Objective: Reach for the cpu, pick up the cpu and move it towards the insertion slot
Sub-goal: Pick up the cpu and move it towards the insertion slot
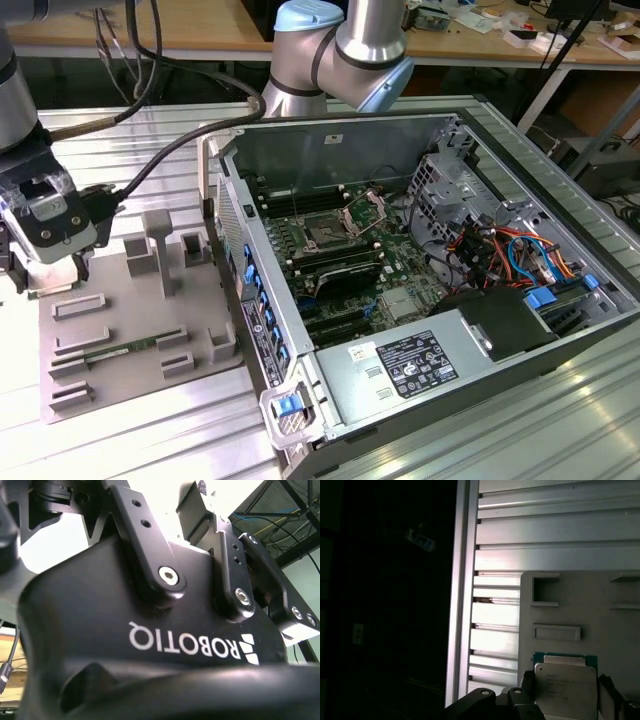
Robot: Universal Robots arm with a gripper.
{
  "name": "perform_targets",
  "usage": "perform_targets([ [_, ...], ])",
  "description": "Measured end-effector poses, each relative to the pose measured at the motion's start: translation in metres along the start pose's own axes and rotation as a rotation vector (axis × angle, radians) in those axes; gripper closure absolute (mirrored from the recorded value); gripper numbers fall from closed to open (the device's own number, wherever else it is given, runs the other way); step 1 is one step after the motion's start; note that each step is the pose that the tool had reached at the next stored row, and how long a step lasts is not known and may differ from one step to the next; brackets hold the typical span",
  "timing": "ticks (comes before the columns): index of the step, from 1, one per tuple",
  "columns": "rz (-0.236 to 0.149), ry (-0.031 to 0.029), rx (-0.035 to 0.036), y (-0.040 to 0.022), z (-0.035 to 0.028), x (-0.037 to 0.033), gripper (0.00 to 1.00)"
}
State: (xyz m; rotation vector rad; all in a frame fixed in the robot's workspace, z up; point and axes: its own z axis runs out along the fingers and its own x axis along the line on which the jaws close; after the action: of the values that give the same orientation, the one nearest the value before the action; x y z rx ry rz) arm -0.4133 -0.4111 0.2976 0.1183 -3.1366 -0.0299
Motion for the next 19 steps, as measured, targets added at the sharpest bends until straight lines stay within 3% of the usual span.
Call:
perform_targets([
  [19,0.000,0.0000,0.0000,0.0004,-0.0206,0.0000,0.45],
])
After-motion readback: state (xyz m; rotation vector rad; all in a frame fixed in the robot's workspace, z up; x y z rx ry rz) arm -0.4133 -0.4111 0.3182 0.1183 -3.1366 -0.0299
